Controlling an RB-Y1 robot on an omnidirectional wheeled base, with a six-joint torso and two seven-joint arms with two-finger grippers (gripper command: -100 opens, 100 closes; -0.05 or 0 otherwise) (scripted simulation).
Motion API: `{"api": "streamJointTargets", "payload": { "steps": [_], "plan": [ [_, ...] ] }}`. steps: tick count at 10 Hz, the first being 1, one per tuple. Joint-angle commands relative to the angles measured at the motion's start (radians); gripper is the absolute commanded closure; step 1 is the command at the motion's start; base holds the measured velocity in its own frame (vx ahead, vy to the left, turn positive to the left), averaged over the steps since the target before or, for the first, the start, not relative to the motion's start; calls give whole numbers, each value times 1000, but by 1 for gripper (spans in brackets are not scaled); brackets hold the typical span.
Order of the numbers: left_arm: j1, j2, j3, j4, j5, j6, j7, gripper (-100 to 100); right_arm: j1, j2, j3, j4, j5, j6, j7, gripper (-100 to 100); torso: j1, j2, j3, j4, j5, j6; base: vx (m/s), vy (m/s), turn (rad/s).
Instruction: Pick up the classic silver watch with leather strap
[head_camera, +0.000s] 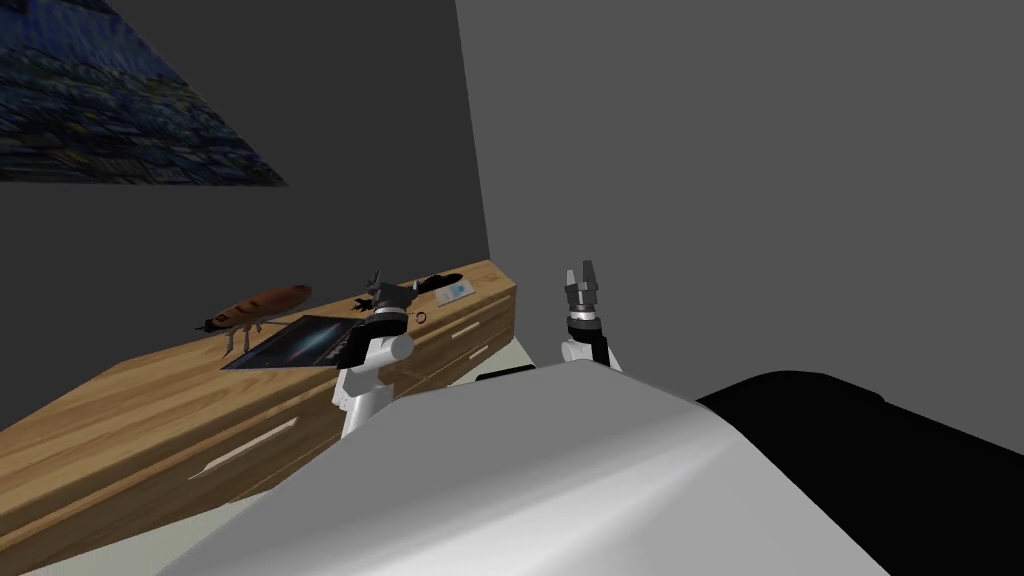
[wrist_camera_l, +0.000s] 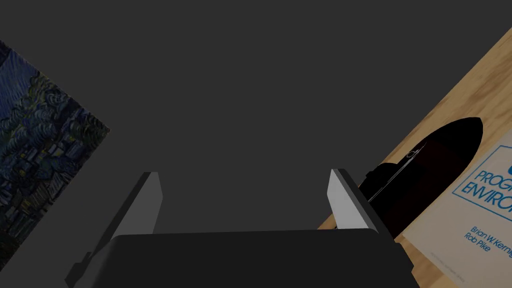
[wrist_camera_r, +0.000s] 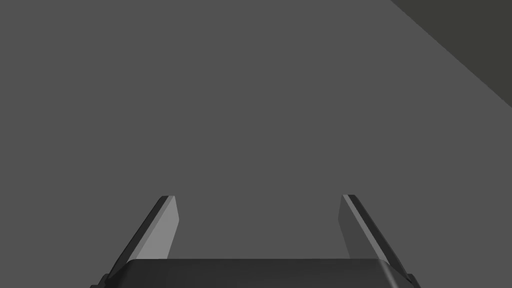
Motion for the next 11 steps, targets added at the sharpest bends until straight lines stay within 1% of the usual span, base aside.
{"api": "streamJointTargets", "payload": {
  "steps": [1,3,6,9,11],
  "plan": [
    [-28,4,16,48,43,46,25,-100,0,0,0,0,0,0,0,0,0,0,0,0,0,0,59,-47,208],
    [-62,5,33,108,95,104,48,-100,0,0,0,0,0,0,0,0,0,-2,-1,0,0,0,68,-51,234],
    [-105,2,54,198,167,179,73,-100,0,0,0,0,0,0,0,0,-1,-2,-1,-1,0,0,68,-58,215],
    [-138,-11,71,283,229,240,87,-100,0,0,0,0,0,0,0,0,-1,-2,-1,-1,0,0,68,-62,252],
    [-154,-25,81,334,265,273,91,-100,0,0,0,0,0,0,0,0,0,-3,-2,-1,0,0,72,-56,244]
  ]
}}
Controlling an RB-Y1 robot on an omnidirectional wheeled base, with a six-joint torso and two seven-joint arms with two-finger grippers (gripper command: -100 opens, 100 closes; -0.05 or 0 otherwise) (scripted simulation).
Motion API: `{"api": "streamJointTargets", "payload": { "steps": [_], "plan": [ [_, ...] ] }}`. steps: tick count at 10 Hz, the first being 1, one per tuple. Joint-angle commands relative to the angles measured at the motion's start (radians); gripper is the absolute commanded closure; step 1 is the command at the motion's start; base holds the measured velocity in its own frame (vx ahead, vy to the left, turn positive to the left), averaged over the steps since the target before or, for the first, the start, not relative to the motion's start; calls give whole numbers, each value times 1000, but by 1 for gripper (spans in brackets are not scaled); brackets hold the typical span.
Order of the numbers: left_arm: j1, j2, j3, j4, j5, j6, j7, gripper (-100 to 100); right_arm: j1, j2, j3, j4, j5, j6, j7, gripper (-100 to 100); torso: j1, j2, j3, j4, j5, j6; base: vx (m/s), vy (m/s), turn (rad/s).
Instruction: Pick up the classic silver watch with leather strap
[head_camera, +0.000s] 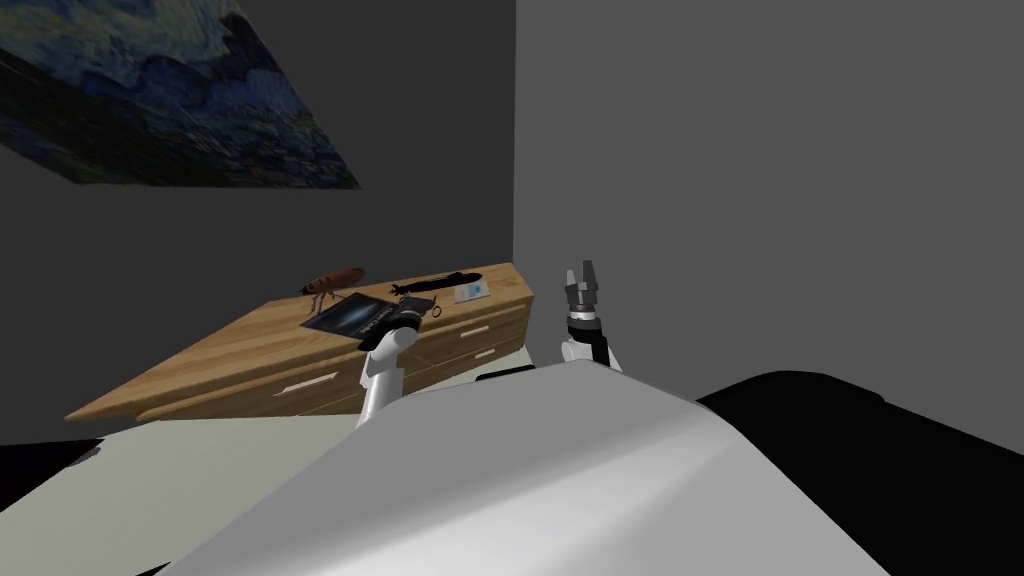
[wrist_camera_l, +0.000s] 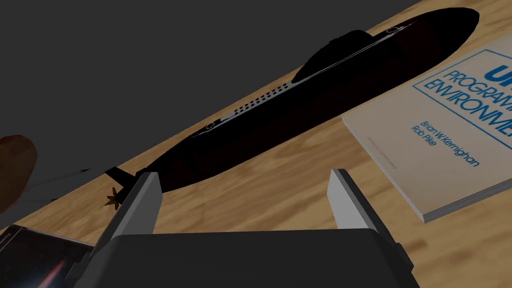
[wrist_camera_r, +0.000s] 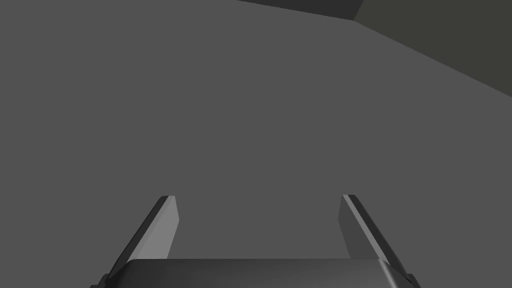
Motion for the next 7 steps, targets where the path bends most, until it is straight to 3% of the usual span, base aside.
{"api": "streamJointTargets", "payload": {
  "steps": [1,7],
  "plan": [
    [-14,-23,13,32,18,34,4,-100,0,0,0,0,0,0,0,0,0,0,0,0,0,0,52,-69,203],
    [-35,-124,42,133,81,86,5,-100,0,0,0,0,0,0,0,0,1,2,1,0,0,0,38,-54,179]
  ]
}}
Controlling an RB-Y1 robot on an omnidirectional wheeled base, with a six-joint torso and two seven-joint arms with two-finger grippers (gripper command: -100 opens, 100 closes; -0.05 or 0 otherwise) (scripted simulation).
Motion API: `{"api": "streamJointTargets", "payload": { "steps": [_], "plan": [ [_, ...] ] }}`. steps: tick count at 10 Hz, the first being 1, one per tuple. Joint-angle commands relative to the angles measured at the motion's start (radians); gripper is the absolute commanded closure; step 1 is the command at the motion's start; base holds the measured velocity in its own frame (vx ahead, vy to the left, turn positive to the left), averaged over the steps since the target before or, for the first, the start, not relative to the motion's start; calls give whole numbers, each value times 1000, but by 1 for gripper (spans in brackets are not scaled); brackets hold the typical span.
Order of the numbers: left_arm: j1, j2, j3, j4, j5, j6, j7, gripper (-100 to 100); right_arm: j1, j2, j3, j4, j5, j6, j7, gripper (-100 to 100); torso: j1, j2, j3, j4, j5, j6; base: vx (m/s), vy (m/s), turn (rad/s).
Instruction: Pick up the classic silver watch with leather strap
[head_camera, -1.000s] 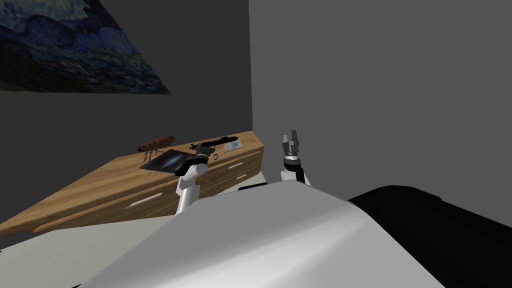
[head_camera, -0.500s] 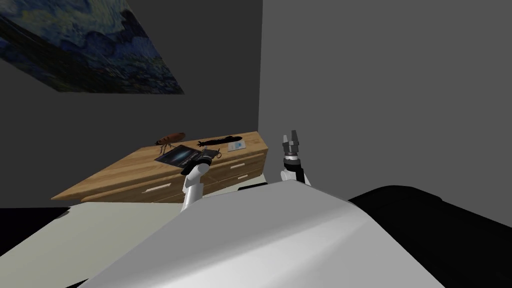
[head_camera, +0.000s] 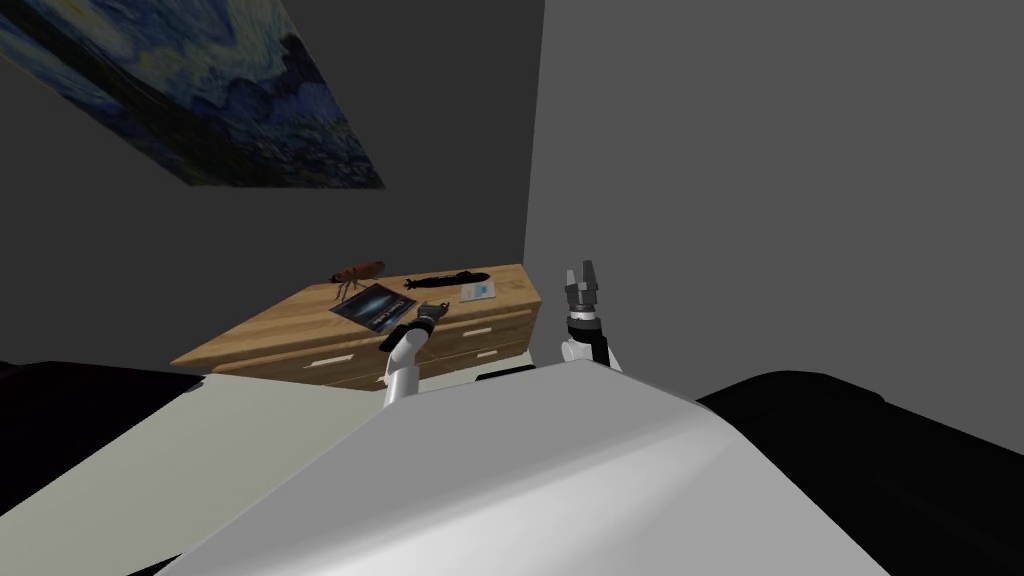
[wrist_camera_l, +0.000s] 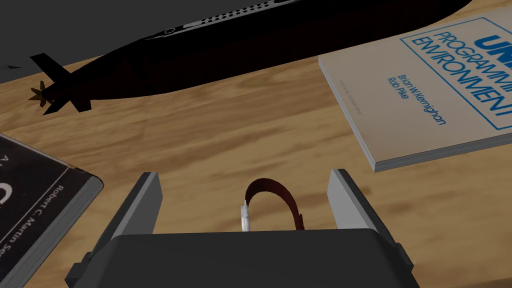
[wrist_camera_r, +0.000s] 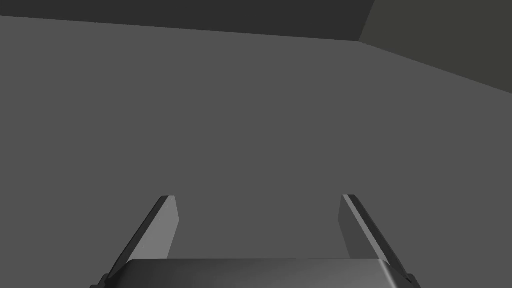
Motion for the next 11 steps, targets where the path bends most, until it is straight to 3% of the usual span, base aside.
{"api": "streamJointTargets", "payload": {
  "steps": [1,2,3,4,5,6,10,11],
  "plan": [
    [-5,-31,11,17,7,8,1,-100,0,0,0,0,0,0,0,0,0,0,0,0,0,0,16,-23,115],
    [-4,-46,18,23,10,9,1,-100,0,0,0,0,0,0,0,0,1,0,0,0,0,0,12,-3,86],
    [-4,-35,15,16,7,9,1,-100,0,0,0,0,0,0,0,0,2,1,1,0,0,0,5,-1,13],
    [-4,-37,16,16,7,12,2,0,0,0,0,0,0,0,0,0,3,1,1,0,1,0,0,0,0],
    [-4,-36,16,16,7,11,2,-100,0,0,0,0,0,0,0,0,3,2,1,0,1,0,0,0,0],
    [-4,-36,16,16,7,11,2,100,0,0,0,0,0,0,0,0,3,2,1,0,1,0,0,0,0],
    [-4,-36,16,16,7,11,2,100,0,0,0,0,0,0,0,0,3,2,1,1,1,0,0,0,0],
    [-4,-36,16,16,7,11,2,0,0,0,0,0,0,0,0,0,3,2,1,1,1,0,0,0,0]
  ]
}}
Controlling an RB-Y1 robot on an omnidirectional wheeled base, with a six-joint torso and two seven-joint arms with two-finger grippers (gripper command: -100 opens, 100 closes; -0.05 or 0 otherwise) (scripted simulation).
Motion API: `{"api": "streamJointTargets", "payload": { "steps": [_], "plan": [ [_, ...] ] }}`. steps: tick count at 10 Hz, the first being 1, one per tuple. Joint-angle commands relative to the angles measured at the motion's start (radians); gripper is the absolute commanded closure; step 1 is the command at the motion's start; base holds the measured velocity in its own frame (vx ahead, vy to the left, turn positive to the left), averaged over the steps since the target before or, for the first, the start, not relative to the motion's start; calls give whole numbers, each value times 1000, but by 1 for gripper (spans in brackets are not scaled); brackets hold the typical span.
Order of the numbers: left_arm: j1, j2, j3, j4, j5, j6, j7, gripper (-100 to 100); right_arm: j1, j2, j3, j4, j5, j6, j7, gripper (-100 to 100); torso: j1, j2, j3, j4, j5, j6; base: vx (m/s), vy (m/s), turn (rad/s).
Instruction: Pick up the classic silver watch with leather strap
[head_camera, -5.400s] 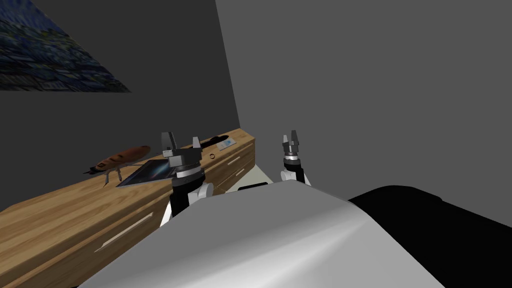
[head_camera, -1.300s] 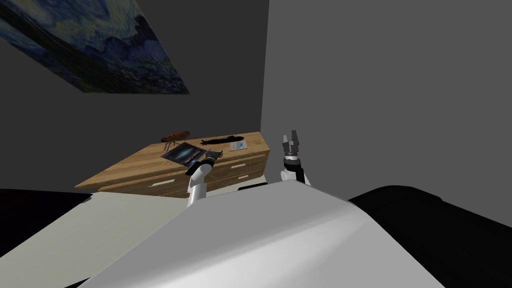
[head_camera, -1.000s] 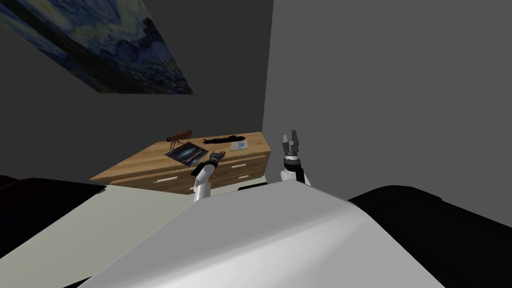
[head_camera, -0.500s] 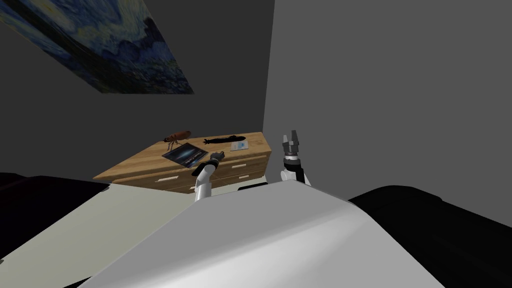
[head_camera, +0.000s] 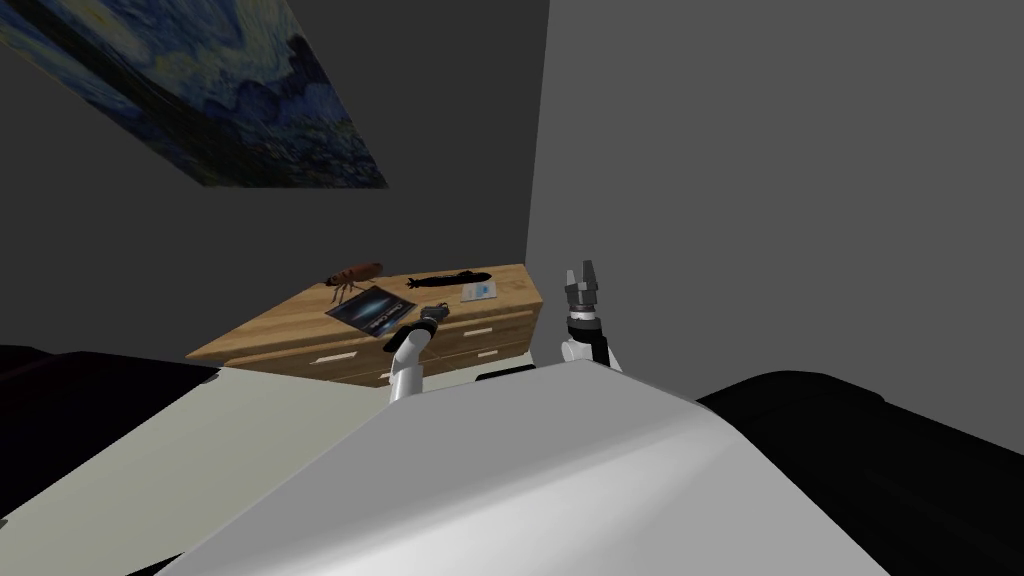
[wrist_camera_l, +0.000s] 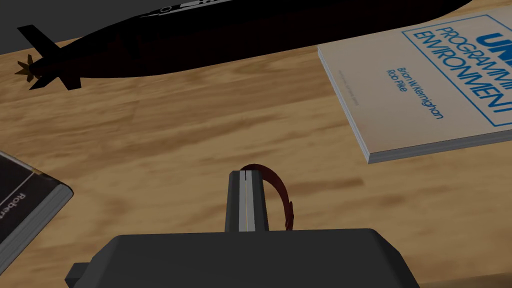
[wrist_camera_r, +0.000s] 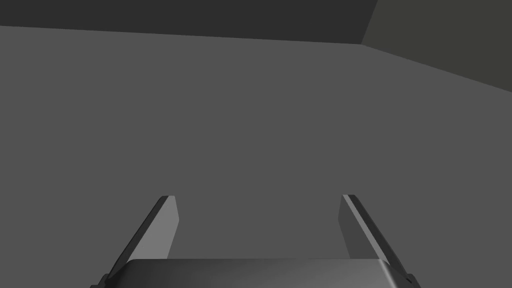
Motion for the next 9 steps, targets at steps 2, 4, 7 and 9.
{"api": "streamJointTargets", "payload": {
  "steps": [2,4,7,9],
  "plan": [
    [27,33,-18,-32,-35,3,-35,-100,0,0,0,0,0,0,0,0,0,8,4,1,0,0,-192,14,-126],
    [73,66,-27,-72,-93,-1,-89,-100,0,0,0,0,0,0,0,0,3,13,8,3,1,0,-204,54,-119],
    [141,98,-32,-117,-169,-12,-164,-100,0,0,0,0,0,0,0,0,9,12,7,3,2,0,-171,113,-132],
    [183,114,-32,-140,-219,-20,-206,-100,0,0,0,0,0,0,0,0,7,8,5,2,2,0,-110,84,-129]
  ]
}}
